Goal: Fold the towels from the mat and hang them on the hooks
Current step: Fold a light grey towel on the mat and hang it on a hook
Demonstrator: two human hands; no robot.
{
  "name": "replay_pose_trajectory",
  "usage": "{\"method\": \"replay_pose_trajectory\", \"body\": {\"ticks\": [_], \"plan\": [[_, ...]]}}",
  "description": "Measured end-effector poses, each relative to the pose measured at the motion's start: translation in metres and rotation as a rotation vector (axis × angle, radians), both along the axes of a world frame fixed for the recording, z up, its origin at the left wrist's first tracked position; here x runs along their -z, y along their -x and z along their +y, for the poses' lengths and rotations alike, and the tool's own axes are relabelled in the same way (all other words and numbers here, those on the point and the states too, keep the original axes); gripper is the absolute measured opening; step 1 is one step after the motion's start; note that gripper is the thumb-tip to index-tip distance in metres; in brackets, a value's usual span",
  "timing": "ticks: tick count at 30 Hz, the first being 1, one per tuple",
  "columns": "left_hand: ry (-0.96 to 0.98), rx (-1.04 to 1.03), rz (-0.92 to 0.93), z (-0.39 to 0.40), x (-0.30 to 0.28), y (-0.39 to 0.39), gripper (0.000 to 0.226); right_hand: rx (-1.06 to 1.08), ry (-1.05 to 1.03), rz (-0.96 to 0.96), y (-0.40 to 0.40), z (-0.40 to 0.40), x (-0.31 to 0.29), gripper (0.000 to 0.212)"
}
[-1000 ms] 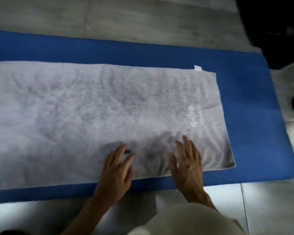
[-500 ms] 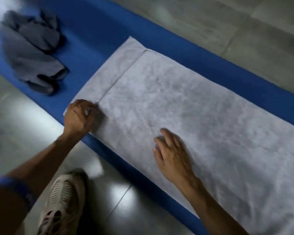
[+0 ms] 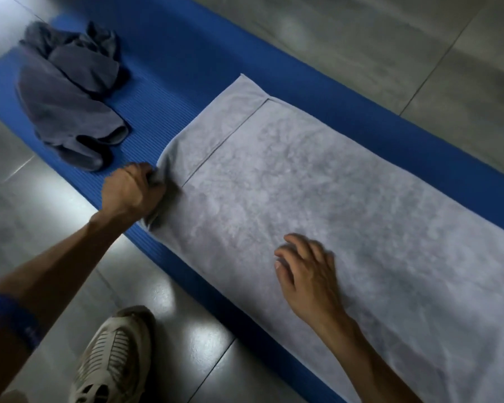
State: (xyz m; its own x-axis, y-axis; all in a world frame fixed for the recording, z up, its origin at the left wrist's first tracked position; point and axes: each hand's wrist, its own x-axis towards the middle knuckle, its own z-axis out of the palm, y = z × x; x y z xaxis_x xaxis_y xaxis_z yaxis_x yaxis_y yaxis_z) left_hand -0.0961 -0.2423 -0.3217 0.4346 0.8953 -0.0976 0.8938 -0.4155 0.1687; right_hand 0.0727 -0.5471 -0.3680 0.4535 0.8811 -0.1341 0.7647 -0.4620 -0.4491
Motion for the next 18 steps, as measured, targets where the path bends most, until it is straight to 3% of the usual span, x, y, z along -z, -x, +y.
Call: {"method": "replay_pose_trajectory", "body": {"ticks": [6, 12, 14, 18], "plan": [[-0.195, 0.474, 0.006, -0.116, -0.039, -0.055, 0.022, 0.350, -0.304, 0.393, -0.022, -0.004, -0.024, 0.018], [-0.123, 0.861, -0.006, -0.256, -0.032, -0.092, 0.045, 0.764, -0.468, 0.711, -0.067, -0.046, -0.061, 0.015], [-0.092, 0.932, 0.007, -0.291, -0.017, -0.094, 0.051, 0.821, -0.431, 0.800, -0.081, -0.056, -0.056, 0.013], [-0.002, 0.955, 0.045, -0.324, 0.006, -0.091, 0.046, 0.838, -0.232, 0.968, -0.095, -0.057, -0.043, 0.029]]}}
